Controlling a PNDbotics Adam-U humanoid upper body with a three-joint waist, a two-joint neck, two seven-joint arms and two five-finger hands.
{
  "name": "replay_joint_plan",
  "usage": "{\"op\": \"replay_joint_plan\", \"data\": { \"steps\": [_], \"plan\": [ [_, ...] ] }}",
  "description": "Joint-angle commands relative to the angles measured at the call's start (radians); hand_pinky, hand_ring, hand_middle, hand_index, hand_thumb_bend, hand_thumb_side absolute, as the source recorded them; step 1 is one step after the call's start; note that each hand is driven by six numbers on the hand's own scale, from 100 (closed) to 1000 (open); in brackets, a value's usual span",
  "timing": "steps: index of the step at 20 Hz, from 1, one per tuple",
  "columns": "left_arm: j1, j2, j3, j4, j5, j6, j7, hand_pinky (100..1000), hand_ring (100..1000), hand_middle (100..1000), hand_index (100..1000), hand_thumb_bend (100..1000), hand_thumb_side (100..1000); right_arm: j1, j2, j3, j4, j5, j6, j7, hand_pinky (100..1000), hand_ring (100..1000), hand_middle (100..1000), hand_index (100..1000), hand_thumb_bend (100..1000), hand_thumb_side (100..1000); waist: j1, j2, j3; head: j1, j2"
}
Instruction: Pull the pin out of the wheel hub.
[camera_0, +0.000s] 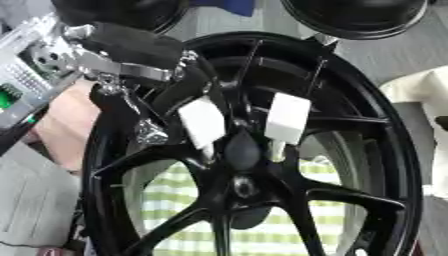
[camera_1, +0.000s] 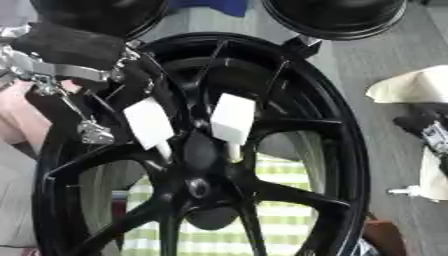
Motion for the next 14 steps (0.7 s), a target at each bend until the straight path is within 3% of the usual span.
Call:
{"op": "replay_joint_plan", "data": {
  "steps": [1, 14],
  "plan": [
    [-0.028, 0.008, 0.011, -0.004, 0.030, -0.130, -0.146, 768, 570, 365, 429, 100, 136, -0.004, -0.011, -0.010, -0.011, -0.007, 0.001, 0.000, 906, 737, 565, 674, 259, 389, -0.001, -0.017, 0.001, 0.000, -0.017],
    [-0.046, 0.019, 0.075, -0.039, 0.142, -0.087, -0.130, 734, 523, 328, 340, 100, 190, -0.003, -0.012, -0.012, -0.010, -0.009, 0.003, 0.001, 907, 737, 565, 675, 256, 391, 0.003, -0.024, 0.004, 0.001, -0.014]
  ]
}}
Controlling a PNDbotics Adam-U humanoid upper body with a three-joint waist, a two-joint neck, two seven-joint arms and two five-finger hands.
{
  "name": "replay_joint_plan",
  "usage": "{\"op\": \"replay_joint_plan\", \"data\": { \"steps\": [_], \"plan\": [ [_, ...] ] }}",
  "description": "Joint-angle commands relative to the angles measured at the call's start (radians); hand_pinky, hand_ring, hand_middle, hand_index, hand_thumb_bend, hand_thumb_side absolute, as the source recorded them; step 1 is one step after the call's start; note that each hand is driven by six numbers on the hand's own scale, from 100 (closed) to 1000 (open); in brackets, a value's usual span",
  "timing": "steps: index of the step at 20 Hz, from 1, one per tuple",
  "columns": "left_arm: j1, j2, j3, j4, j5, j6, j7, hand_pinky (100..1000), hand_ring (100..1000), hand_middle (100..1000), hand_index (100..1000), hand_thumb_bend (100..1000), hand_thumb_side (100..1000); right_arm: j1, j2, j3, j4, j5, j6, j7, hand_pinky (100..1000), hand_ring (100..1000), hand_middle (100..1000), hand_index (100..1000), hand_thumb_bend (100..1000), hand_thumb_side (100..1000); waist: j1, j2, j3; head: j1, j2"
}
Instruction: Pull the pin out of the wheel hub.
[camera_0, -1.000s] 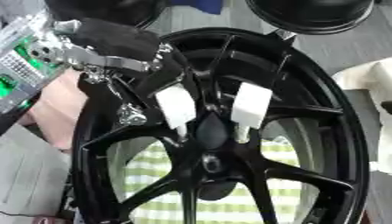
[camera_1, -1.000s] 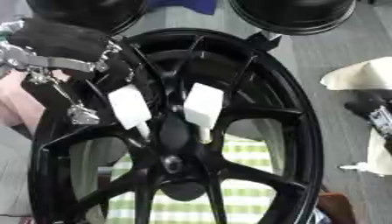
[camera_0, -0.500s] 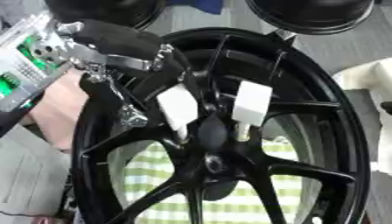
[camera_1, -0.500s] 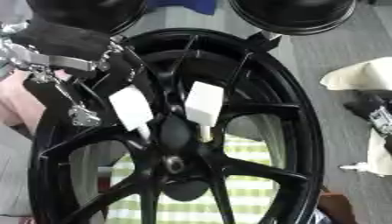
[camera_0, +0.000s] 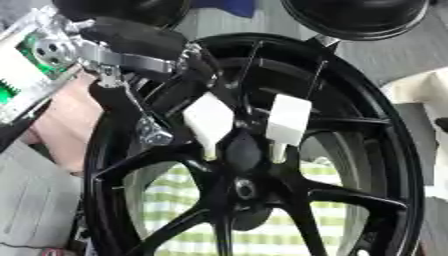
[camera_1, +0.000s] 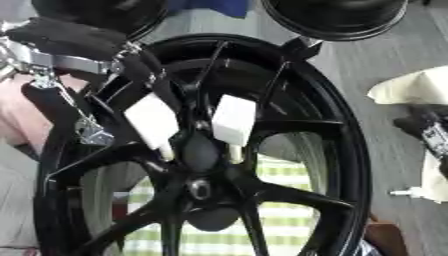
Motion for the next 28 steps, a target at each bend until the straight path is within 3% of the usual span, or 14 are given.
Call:
{"op": "replay_joint_plan", "data": {
  "steps": [1, 9, 18, 24, 28],
  "plan": [
    [-0.027, 0.028, 0.043, -0.022, 0.039, -0.106, -0.097, 732, 520, 324, 336, 100, 192, -0.003, -0.012, -0.011, -0.010, -0.009, 0.002, 0.001, 907, 737, 565, 675, 255, 391, -0.001, -0.024, 0.002, 0.000, -0.008],
    [-0.023, 0.061, 0.091, -0.054, 0.091, -0.085, -0.010, 725, 507, 313, 334, 100, 207, -0.001, -0.016, -0.014, -0.013, -0.010, -0.001, -0.001, 908, 737, 565, 675, 249, 394, -0.003, -0.032, 0.005, 0.001, -0.003],
    [0.019, 0.167, 0.257, -0.064, 0.206, -0.054, 0.138, 724, 499, 301, 334, 100, 226, 0.008, -0.021, -0.022, -0.015, -0.010, -0.005, -0.009, 909, 737, 566, 676, 242, 396, -0.010, -0.046, 0.028, -0.012, 0.011],
    [0.161, 0.300, 0.404, -0.028, 0.245, -0.059, 0.237, 723, 495, 291, 335, 100, 239, 0.023, -0.022, -0.038, -0.017, -0.010, -0.012, -0.026, 909, 737, 566, 676, 239, 394, -0.022, -0.052, 0.064, -0.031, 0.025],
    [0.318, 0.383, 0.512, 0.009, 0.267, -0.068, 0.357, 725, 491, 285, 337, 100, 273, 0.025, -0.021, -0.042, -0.020, -0.011, -0.014, -0.031, 909, 737, 565, 676, 254, 393, -0.032, -0.055, 0.081, -0.040, 0.029]
  ]
}}
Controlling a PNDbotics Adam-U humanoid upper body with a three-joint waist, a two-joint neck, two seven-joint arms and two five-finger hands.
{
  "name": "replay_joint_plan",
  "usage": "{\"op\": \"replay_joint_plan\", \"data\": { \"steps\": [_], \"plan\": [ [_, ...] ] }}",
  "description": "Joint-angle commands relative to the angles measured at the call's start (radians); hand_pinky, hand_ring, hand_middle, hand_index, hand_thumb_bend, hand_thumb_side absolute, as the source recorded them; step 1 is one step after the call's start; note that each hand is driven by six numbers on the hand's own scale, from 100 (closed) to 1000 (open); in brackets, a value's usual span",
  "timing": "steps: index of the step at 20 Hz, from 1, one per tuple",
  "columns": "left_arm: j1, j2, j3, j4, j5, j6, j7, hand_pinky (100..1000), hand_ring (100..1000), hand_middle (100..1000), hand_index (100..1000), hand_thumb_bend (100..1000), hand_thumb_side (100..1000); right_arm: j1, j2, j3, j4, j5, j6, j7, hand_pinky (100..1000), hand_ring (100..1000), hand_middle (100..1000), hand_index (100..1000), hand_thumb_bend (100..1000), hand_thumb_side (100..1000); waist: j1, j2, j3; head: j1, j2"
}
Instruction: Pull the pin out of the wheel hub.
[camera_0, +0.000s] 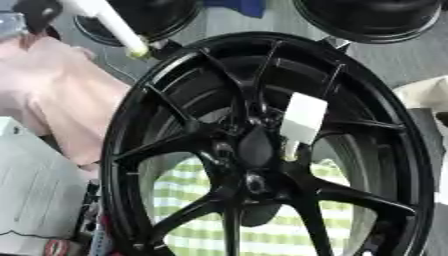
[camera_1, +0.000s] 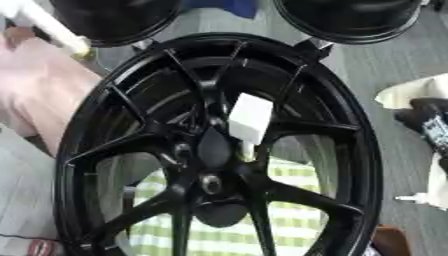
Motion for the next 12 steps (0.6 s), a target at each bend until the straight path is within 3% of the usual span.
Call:
{"op": "replay_joint_plan", "data": {
  "steps": [1, 6, 12],
  "plan": [
    [0.076, 0.095, 0.096, 0.024, 0.017, -0.003, 0.089, 726, 488, 285, 339, 100, 290, -0.001, -0.020, -0.012, -0.021, -0.011, -0.003, -0.008, 909, 738, 565, 676, 237, 391, -0.007, -0.030, 0.008, -0.009, 0.003],
    [0.257, 0.118, 0.201, 0.088, 0.043, -0.013, 0.187, 732, 481, 282, 348, 100, 361, 0.002, -0.013, -0.021, -0.024, -0.014, -0.009, -0.018, 909, 737, 565, 676, 237, 390, -0.026, -0.033, 0.030, -0.021, 0.011],
    [0.377, 0.089, 0.246, 0.133, 0.005, -0.012, 0.236, 732, 481, 286, 363, 100, 375, 0.001, -0.003, -0.024, -0.027, -0.019, -0.011, -0.024, 909, 738, 565, 676, 238, 388, -0.044, -0.034, 0.046, -0.023, 0.020]
  ]
}}
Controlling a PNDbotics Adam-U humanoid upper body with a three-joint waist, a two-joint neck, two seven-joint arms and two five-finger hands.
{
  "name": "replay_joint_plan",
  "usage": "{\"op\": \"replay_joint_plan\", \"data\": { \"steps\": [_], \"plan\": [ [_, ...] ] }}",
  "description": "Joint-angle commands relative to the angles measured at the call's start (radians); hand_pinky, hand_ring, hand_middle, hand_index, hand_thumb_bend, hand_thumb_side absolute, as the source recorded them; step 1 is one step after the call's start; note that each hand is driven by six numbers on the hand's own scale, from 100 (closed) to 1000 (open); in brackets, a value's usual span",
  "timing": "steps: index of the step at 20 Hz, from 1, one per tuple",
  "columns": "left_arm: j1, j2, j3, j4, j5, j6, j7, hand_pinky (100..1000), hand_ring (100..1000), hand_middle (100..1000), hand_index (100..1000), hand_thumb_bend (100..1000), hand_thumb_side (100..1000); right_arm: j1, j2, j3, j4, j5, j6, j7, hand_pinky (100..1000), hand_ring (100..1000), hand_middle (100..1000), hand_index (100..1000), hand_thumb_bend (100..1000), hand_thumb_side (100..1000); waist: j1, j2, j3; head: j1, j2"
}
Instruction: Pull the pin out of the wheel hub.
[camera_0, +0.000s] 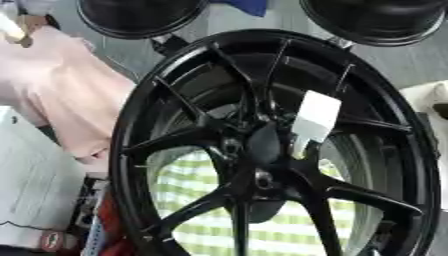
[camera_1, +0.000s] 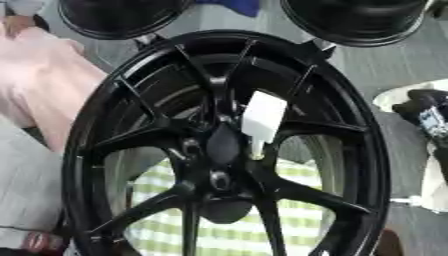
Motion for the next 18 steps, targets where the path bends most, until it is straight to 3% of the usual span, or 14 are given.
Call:
{"op": "replay_joint_plan", "data": {
  "steps": [1, 11, 14, 17, 18],
  "plan": [
    [0.027, 0.015, 0.037, 0.014, -0.040, 0.003, 0.030, 733, 481, 287, 364, 100, 373, -0.006, -0.009, -0.011, -0.026, -0.011, -0.002, -0.003, 909, 738, 565, 676, 239, 389, 0.001, -0.028, 0.004, -0.003, 0.003],
    [0.137, -0.059, 0.037, 0.025, -0.166, 0.030, 0.064, 741, 496, 332, 402, 100, 349, -0.010, 0.001, -0.016, -0.029, -0.015, -0.004, -0.010, 909, 738, 565, 676, 239, 389, -0.011, -0.022, 0.004, 0.003, 0.002],
    [0.157, -0.075, 0.037, 0.030, -0.198, 0.041, 0.081, 773, 545, 443, 520, 100, 283, -0.011, 0.003, -0.017, -0.030, -0.016, -0.003, -0.011, 909, 738, 567, 676, 239, 389, -0.012, -0.021, 0.004, 0.001, -0.002],
    [0.177, -0.084, 0.034, 0.031, -0.233, 0.049, 0.078, 859, 743, 721, 821, 100, 143, -0.012, 0.004, -0.017, -0.030, -0.016, -0.003, -0.012, 910, 738, 567, 676, 239, 389, -0.013, -0.020, 0.004, 0.000, -0.006],
    [0.183, -0.085, 0.034, 0.031, -0.248, 0.053, 0.069, 877, 785, 770, 869, 100, 107, -0.012, 0.004, -0.018, -0.031, -0.016, -0.003, -0.013, 910, 738, 567, 676, 239, 389, -0.013, -0.020, 0.005, 0.000, -0.007]
  ]
}}
